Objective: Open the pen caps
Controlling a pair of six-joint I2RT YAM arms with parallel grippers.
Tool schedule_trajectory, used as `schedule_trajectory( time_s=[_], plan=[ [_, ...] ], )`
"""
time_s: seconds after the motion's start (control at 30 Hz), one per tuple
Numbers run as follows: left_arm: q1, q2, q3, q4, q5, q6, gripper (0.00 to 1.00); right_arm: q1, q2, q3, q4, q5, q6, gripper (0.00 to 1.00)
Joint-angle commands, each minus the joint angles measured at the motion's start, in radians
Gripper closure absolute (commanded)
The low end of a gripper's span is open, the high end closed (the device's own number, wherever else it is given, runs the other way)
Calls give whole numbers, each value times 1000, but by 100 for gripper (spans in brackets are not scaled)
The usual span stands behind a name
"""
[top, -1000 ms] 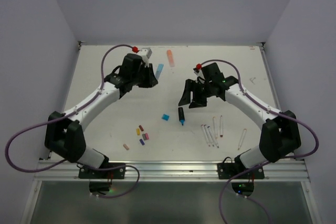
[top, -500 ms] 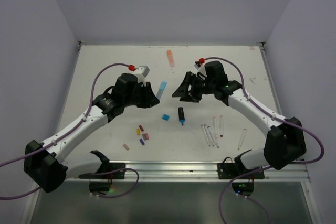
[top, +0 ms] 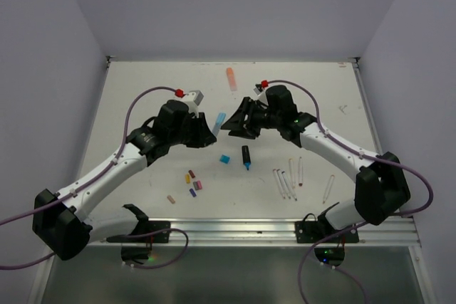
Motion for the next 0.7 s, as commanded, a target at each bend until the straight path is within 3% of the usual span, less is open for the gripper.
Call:
schedule_trajectory(
  time_s=[0.0, 0.67],
  plan=[
    [-7, 3, 57, 4, -11, -10, 100, 30, 31, 41, 54, 37, 45, 49],
    [-9, 6, 62, -3, 8, 0, 100, 76, 103, 56, 156, 77, 90, 55]
  ],
)
